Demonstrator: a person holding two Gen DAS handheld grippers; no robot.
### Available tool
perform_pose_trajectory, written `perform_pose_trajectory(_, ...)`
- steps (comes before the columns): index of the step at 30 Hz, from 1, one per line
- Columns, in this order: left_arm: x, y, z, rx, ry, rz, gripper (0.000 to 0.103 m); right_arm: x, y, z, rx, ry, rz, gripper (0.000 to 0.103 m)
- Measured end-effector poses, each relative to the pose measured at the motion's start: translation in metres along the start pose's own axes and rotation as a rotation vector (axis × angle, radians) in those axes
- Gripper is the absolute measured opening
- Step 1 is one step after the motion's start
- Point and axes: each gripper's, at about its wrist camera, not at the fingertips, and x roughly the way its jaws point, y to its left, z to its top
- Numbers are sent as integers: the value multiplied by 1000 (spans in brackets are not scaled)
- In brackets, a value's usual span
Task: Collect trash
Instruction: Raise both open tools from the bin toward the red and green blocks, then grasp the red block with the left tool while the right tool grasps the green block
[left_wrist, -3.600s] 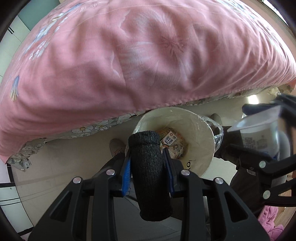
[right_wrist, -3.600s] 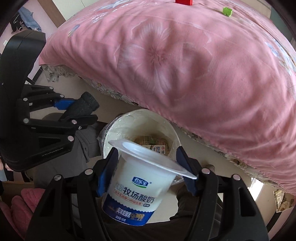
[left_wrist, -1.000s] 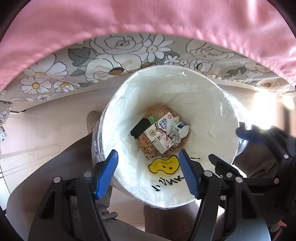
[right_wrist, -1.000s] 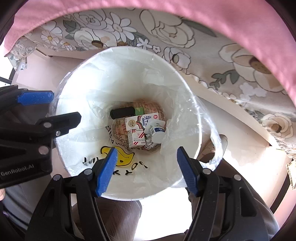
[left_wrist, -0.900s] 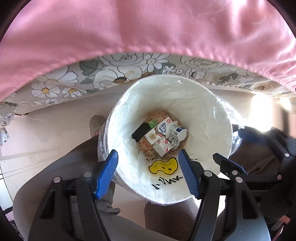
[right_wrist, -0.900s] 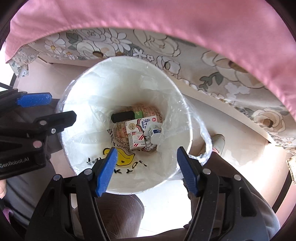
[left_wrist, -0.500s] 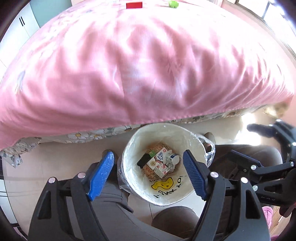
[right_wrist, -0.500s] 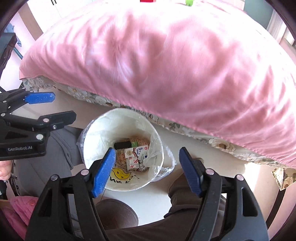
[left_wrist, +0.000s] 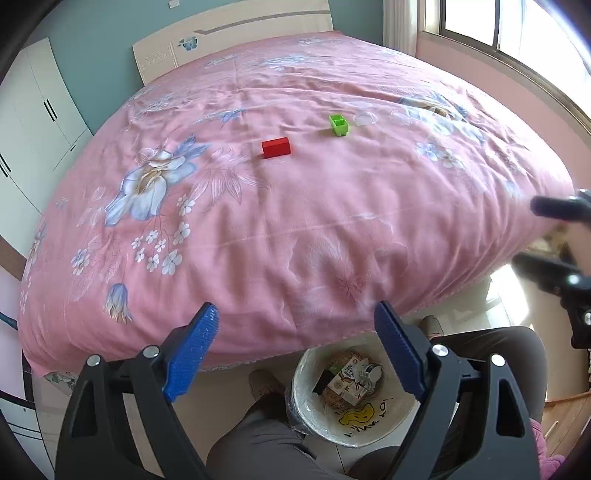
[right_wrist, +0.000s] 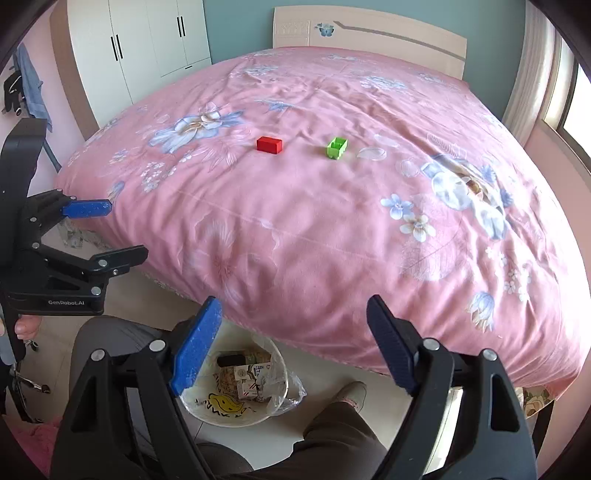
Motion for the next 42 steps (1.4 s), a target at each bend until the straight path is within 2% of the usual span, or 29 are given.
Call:
perform_pose_trajectory(11, 10, 13, 68, -36, -31, 15, 88, -8, -19, 80, -17, -97, -46, 81)
perform_pose_trajectory(18, 44, 16, 102, -89, 5, 2, 88, 18, -37, 126, 43, -115, -4, 81)
perform_pose_trajectory(28, 114, 30, 139, -186, 63, 0, 88, 94, -57, 170, 100, -56, 12, 81)
perform_pose_trajectory(32, 145, 33, 152, -213, 93, 3, 88, 132, -69, 184, 158, -21, 15, 81)
perform_pose_trajectory(40, 195, 41, 166, -271, 123, -7, 88, 214, -86, 208, 240, 76, -4, 81)
perform_pose_trajectory(42, 202, 43, 167, -282, 125, -12, 84, 229, -86, 210, 243, 96, -13, 80)
